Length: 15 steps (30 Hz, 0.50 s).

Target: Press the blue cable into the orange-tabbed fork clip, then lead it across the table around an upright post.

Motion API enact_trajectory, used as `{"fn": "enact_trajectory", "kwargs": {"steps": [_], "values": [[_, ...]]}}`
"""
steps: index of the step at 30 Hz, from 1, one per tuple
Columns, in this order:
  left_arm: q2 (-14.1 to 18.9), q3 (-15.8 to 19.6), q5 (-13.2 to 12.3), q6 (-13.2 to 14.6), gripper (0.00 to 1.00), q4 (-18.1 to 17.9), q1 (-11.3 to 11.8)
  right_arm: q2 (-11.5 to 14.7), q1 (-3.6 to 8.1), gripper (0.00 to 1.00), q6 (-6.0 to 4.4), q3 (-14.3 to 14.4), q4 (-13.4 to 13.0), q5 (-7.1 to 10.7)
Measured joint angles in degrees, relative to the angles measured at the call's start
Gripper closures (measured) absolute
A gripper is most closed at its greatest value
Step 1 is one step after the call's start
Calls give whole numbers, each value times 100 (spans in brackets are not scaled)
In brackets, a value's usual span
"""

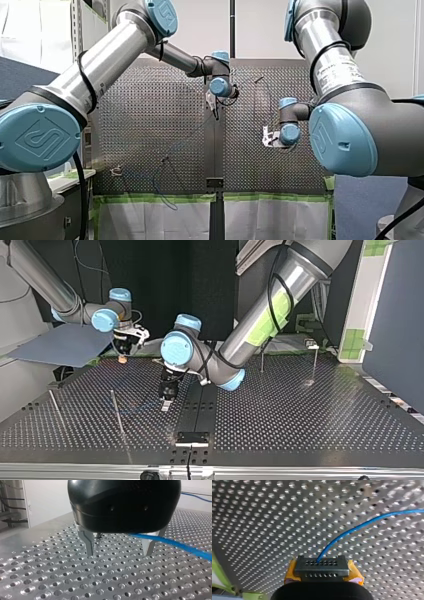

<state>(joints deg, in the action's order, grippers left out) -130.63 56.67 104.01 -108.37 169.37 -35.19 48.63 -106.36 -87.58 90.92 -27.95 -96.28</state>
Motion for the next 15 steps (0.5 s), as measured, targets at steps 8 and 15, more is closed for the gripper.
{"fn": "enact_trajectory", "kwargs": {"steps": [8, 15], "values": [[0, 0, 0, 0, 5, 0, 1, -326, -12, 100, 2, 1, -117, -17], [2, 0, 0, 0, 5, 0, 1, -559, -22, 100, -1, 1, -232, -50]]}}
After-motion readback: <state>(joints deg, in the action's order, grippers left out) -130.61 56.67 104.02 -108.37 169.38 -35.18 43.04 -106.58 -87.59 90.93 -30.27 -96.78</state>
